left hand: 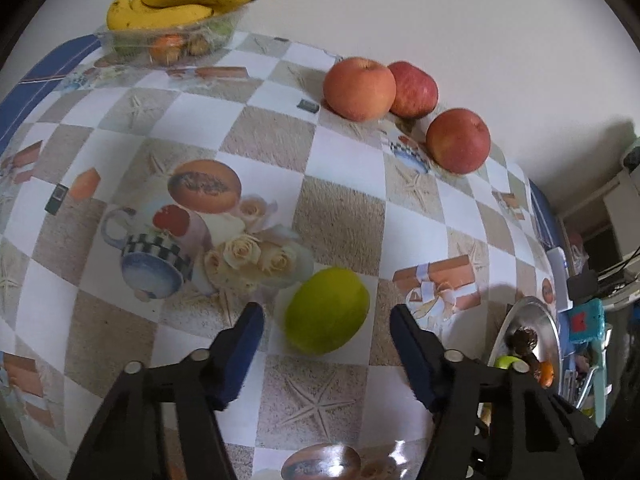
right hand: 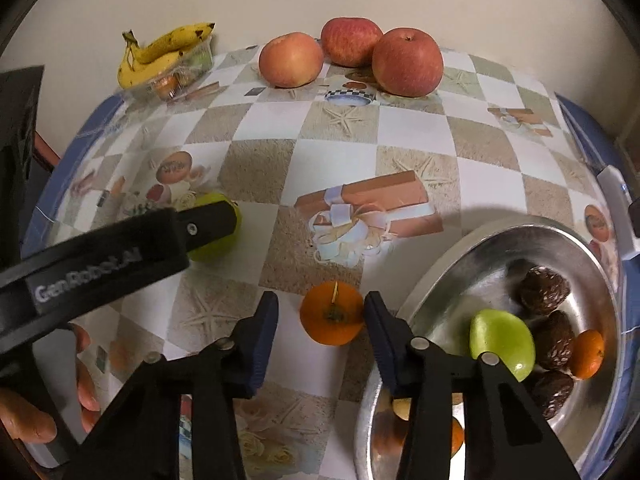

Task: Organize fruits
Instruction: 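Grasp a mandarin with the right tool while the left tool grasps a green pear, then carry the mandarin with the right tool while the left tool carries the pear over the bowl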

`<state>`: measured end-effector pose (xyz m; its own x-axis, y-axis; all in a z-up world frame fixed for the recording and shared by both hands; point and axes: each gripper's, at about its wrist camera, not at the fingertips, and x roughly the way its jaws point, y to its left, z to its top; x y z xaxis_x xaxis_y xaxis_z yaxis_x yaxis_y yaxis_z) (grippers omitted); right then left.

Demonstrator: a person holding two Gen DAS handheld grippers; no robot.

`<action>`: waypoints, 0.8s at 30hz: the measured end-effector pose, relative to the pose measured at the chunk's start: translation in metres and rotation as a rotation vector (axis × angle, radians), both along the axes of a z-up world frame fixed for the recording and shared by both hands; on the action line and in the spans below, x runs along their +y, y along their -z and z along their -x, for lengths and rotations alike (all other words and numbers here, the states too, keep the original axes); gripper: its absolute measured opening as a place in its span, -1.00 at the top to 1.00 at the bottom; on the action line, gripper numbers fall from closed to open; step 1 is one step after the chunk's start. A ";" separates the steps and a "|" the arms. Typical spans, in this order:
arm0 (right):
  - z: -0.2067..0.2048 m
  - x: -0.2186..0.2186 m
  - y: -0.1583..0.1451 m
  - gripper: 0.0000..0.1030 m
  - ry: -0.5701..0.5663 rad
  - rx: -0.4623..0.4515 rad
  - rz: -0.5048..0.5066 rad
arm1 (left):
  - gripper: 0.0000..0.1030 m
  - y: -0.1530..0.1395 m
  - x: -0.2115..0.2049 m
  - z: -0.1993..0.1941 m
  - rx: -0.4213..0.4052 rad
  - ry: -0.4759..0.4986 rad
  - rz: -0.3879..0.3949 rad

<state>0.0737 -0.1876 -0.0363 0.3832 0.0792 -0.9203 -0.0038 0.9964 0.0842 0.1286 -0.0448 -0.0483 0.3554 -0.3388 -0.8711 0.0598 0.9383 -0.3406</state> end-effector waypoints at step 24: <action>0.012 -0.006 -0.014 0.35 0.028 -0.024 -0.105 | 0.08 -0.010 0.002 0.019 0.038 -0.001 0.030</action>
